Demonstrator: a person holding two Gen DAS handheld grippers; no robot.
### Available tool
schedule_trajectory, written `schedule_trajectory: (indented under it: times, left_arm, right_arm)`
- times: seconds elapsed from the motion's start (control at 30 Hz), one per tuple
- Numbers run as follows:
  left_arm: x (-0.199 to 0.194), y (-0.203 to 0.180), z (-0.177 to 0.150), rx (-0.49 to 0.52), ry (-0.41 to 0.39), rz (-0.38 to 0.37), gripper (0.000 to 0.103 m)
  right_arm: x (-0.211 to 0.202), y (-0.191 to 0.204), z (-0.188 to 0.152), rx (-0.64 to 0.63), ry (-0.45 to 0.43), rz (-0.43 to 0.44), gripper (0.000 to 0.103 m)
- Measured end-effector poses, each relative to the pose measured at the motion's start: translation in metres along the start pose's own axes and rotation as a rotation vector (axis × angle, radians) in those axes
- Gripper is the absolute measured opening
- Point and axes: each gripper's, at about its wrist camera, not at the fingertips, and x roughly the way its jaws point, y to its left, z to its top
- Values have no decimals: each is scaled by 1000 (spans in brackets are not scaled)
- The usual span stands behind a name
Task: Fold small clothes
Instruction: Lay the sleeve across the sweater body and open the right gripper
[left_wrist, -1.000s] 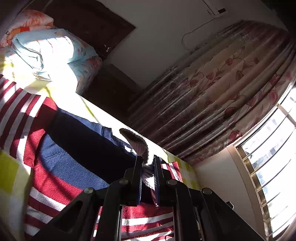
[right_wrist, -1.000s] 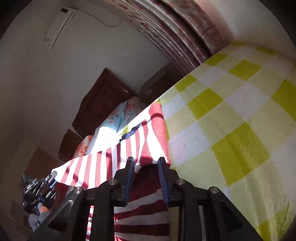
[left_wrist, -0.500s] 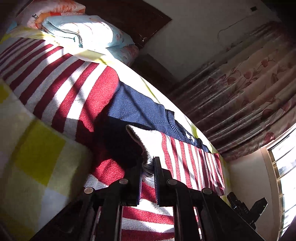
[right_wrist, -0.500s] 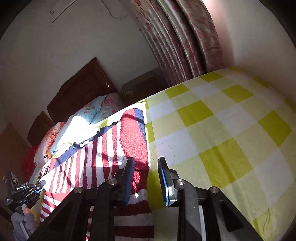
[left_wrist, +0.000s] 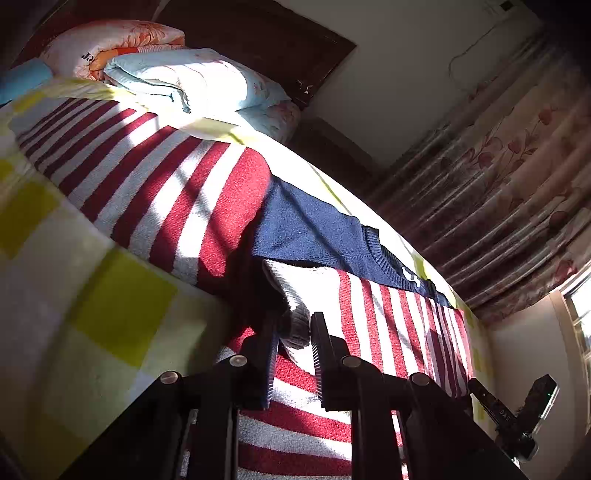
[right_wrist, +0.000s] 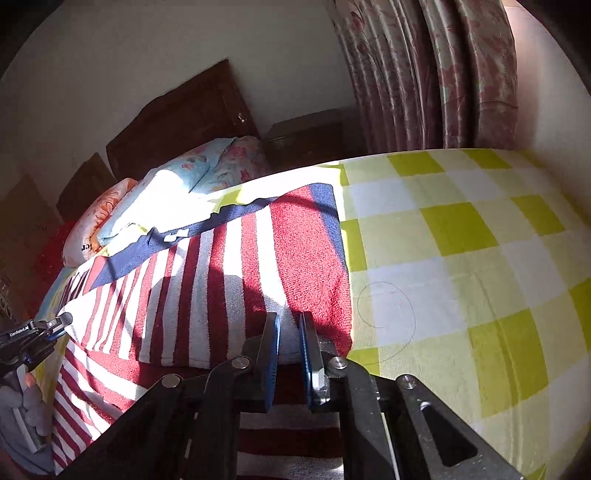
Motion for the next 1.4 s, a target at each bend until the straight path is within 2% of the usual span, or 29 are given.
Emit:
schedule_trajectory:
  times: [0.03,0.1,0.17,0.2,0.23,0.3,0.33,0.43,0.5,0.53,0.6,0.63,0.77,0.9,0.97,1.03,1.1,1.13,1.17,1.3,1.4]
  left_arm:
    - [-5,3,1,-8,-36,48,103]
    - [-24,5,6,-31,-135,88,103]
    - [-40,-5,12,0,-204,56,103]
    - [-44,-16,16,37,-209,14,103]
    - [-43,-27,19,71,-192,-37,103]
    - [-27,-48,22,132,-103,-146,103]
    - [-15,-57,22,154,-59,-168,103]
    - [30,-70,13,204,54,-133,103]
    - [56,-68,4,201,129,-113,103]
    - [52,-73,0,264,61,-90,103]
    - [61,-80,-7,371,57,-8,103]
    - [63,-81,-8,388,57,-1,103]
    - [72,-84,-9,415,66,20,103]
    - [78,-83,-8,418,64,24,103]
    - [70,-86,-12,418,62,21,103]
    - [69,-86,-12,416,61,18,103]
    - [67,-85,-12,415,61,16,103]
    - [67,-85,-12,413,62,15,103]
    - [66,-85,-12,412,61,13,103]
    - [64,-84,-12,409,60,9,103]
    - [64,-86,-12,413,61,13,103]
  right_arm:
    - [1,1,0,-3,1,-4,10]
    - [2,1,0,-11,2,-13,10]
    - [2,2,1,-11,3,-14,10]
    - [2,3,1,-9,3,-13,10]
    - [2,2,1,-8,3,-12,10]
    - [2,3,0,-9,3,-13,10]
    - [2,3,0,-10,3,-14,10]
    - [2,2,0,-9,3,-13,10]
    - [2,2,0,-5,2,-9,10]
    - [2,2,0,-3,2,-6,10]
    - [1,1,0,0,3,-1,10]
    - [1,1,-1,1,1,4,12]
    - [2,10,8,-37,38,-21,13]
    - [3,25,43,-74,-13,-50,16]
    - [19,37,62,-146,-17,-65,19]
    - [45,42,78,-201,0,-120,19]
    - [73,37,88,-190,59,-143,19]
    - [86,32,89,-176,100,-154,19]
    - [86,30,91,-179,74,-148,19]
    - [71,32,91,-138,73,-177,19]
    - [52,45,73,-167,52,-107,20]
